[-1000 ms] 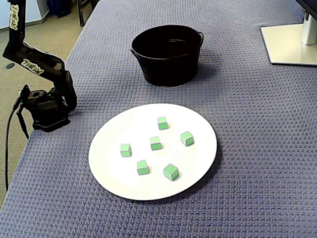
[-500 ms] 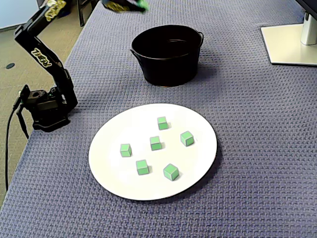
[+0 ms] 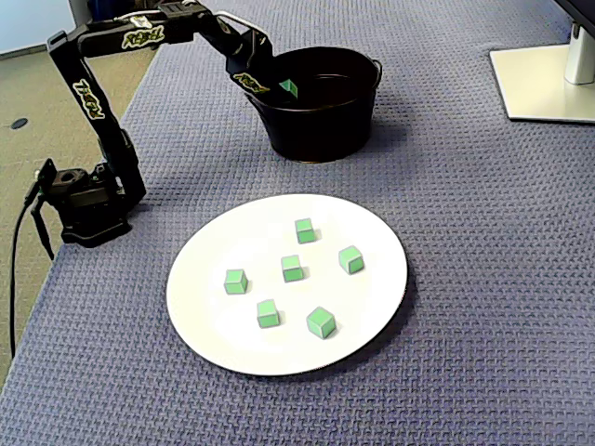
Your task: Pick up the items on the white plate and put them in the black container.
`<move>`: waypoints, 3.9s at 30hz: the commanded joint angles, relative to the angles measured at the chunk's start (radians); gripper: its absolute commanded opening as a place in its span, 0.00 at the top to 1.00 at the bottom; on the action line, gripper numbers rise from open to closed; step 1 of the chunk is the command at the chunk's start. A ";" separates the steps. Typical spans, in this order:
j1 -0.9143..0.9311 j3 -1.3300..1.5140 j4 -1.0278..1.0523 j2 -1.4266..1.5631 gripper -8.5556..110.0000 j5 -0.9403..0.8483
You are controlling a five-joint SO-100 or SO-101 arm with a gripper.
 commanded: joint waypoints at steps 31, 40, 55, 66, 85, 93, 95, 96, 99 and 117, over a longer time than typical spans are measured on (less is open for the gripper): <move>1.164 -0.150 0.399 0.491 0.93 -0.788; 1.319 -0.259 0.623 0.156 0.92 -1.086; 1.345 -0.390 0.451 -0.284 0.78 -1.264; 1.292 -0.314 0.281 -0.391 0.62 -1.203; 1.220 -0.098 0.029 -0.413 0.63 -1.111; 1.216 -0.067 0.028 -0.420 0.87 -1.088; 1.216 -0.066 0.048 -0.420 0.93 -1.078; 1.216 -0.069 0.063 -0.420 0.93 -1.068; 1.216 -0.077 0.112 -0.420 0.93 -1.045; 1.244 -0.776 0.339 -0.044 0.93 -0.276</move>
